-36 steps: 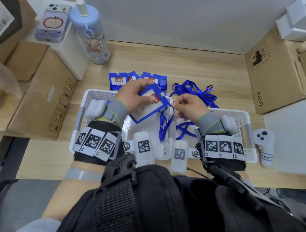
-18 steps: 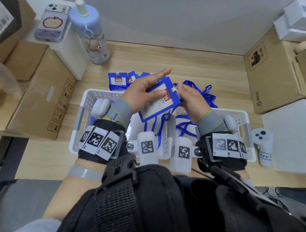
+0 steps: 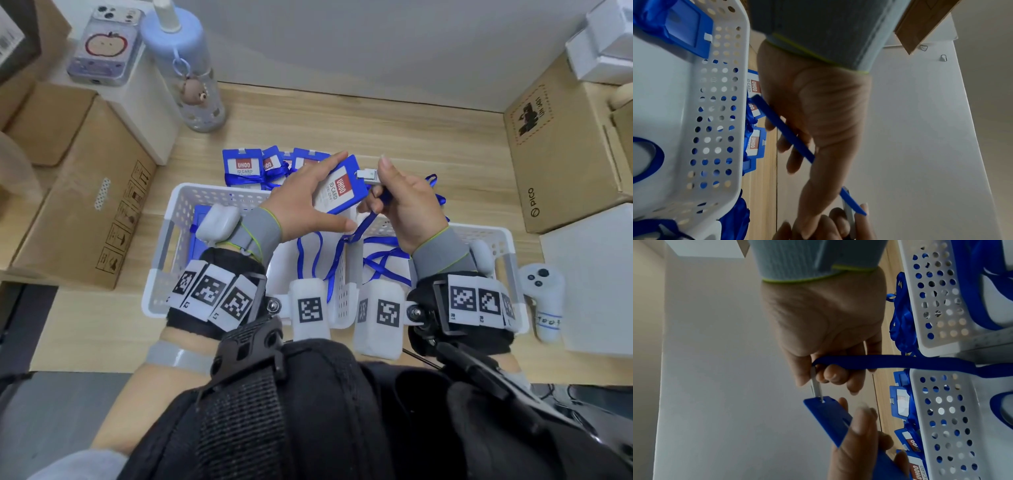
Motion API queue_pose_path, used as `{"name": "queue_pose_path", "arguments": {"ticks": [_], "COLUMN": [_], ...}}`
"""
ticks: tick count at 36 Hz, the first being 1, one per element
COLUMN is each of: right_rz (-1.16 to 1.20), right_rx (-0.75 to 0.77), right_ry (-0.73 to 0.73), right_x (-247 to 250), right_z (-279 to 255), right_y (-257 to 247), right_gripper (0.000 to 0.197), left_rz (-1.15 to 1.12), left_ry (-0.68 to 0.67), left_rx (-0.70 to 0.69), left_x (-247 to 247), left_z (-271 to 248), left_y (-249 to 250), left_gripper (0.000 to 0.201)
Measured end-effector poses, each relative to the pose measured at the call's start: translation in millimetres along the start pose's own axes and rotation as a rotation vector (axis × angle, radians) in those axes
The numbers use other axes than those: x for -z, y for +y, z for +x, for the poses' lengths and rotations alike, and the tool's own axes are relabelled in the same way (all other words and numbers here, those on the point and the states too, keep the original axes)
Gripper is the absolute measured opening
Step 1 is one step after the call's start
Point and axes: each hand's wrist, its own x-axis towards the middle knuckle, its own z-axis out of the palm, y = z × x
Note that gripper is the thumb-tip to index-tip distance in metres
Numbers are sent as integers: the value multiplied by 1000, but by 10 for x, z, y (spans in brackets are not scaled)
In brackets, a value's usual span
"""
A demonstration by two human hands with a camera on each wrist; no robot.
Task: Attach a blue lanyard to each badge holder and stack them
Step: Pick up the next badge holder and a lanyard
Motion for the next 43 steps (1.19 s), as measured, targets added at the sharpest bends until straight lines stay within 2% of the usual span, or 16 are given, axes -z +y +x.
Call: {"name": "queue_pose_path", "arguments": {"ticks": [4, 8, 11, 16, 19, 21, 28, 33, 36, 38, 43], "right_rz": [-73, -141, -166, -237, -330, -306, -234, -215, -188, -167, -144], "right_rx": [51, 91, 103, 98, 92, 87, 137, 168, 127, 108, 115], "right_ry": [13, 26, 35, 78, 164, 220, 252, 192, 183, 174, 160], "right_x": [13, 3, -12, 3, 60, 103, 83, 39, 5, -7, -6], "right_z": [15, 8, -9, 8, 48, 61, 37, 3, -3, 1, -34], "right_y": [22, 38, 20, -3, 52, 89, 45, -2, -21, -15, -23], "right_gripper": [42, 40, 38, 39, 40, 38, 23, 18, 15, 8, 13], "left_rz": [-95, -181, -131, -11, -166, -240, -159, -230, -246, -246, -240], "left_ry": [47, 25, 40, 155, 215, 237, 37, -149, -217, -246, -285], "left_rx": [15, 62, 74, -12, -86, -119, -55, -64, -79, -80, -60], "left_x": [5, -1, 0, -9, -5, 20, 25, -40, -71, -82, -62], "left_z": [17, 8, 16, 35, 18, 1, -19, -48, -54, -42, -35], "left_y": [-35, -38, -53, -51, -15, 23, 56, 124, 150, 135, 102], "left_gripper": [83, 81, 71, 65, 64, 62, 82, 78, 77, 78, 71]}}
